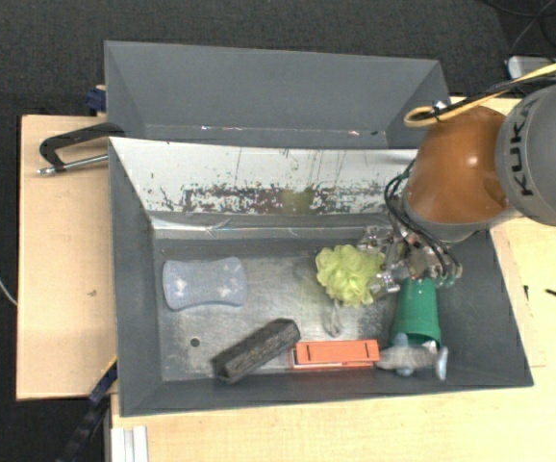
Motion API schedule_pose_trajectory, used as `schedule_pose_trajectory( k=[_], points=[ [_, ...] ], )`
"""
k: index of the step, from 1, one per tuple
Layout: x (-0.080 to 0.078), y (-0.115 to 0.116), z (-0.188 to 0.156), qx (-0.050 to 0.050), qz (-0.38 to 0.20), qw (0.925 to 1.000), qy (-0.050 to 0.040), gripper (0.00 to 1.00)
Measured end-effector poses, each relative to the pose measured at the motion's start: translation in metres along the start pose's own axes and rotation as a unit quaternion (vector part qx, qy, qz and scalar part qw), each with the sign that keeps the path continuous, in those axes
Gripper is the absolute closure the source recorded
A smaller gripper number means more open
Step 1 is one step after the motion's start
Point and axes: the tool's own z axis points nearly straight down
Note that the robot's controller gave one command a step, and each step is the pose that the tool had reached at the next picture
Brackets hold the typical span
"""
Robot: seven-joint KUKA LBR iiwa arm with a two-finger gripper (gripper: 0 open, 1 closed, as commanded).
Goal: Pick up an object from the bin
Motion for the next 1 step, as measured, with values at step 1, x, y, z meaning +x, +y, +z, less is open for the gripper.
schedule_pose_trajectory(
  k=[1],
  points=[
    [-0.0011, 0.0001, -0.0117, 0.000, 0.000, 1.0000, -0.0011, 1.00]
  ],
)
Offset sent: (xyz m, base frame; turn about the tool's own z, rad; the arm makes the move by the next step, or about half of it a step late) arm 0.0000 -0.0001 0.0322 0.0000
